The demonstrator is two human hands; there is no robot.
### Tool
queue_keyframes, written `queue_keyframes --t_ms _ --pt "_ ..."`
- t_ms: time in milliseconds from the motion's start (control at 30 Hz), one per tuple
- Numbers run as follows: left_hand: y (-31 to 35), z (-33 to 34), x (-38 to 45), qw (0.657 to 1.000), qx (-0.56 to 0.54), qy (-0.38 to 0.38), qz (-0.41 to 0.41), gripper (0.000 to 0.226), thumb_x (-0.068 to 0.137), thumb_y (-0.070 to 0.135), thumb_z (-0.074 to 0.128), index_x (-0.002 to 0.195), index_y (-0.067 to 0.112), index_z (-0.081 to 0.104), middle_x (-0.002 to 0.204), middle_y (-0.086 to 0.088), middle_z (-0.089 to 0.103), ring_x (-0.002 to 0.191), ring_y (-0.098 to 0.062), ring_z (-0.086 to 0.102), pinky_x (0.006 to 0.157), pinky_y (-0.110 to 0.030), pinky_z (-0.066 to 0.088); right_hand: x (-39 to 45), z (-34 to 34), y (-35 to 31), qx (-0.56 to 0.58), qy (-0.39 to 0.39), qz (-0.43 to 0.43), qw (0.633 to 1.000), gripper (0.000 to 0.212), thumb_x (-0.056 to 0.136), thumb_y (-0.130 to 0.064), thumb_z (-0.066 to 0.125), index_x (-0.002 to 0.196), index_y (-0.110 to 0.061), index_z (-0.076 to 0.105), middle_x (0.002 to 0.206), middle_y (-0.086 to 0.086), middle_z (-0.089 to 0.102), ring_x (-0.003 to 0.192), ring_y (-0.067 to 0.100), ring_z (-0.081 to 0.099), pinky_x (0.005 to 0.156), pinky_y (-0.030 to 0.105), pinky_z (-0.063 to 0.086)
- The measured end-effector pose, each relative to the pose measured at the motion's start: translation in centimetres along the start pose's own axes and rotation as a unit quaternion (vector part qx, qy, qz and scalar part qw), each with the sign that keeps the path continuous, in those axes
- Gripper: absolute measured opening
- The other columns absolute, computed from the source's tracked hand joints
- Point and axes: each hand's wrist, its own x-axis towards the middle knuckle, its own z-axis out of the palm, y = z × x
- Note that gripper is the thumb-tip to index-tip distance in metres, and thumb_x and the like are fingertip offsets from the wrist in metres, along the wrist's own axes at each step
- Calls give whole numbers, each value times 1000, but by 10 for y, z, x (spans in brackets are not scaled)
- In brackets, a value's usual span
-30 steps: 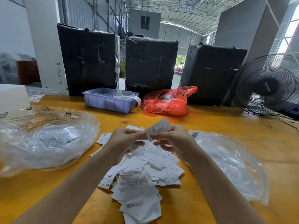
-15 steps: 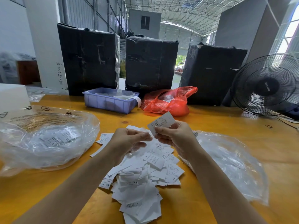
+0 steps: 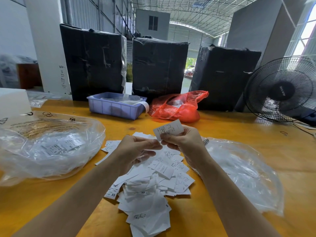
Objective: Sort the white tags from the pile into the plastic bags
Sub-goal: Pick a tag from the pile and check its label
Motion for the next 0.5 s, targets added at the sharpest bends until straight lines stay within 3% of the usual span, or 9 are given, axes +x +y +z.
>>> queue_keyframes --t_ms 167,500 --pt "-1 -1 1 1000 -13 0 3 13 82 19 69 75 12 76 88 -6 75 64 -10 64 68 -25 44 0 0 -2 13 14 -12 1000 21 75 -6 76 94 -3 67 76 7 71 59 10 65 51 15 44" --pt "0 0 0 999 -46 0 -3 15 75 17 71 80 3 74 88 -14 74 57 -12 62 61 -26 39 -2 1 -3 5 2 -36 999 21 77 2 71 96 8 64 79 14 67 51 4 62 46 11 43"
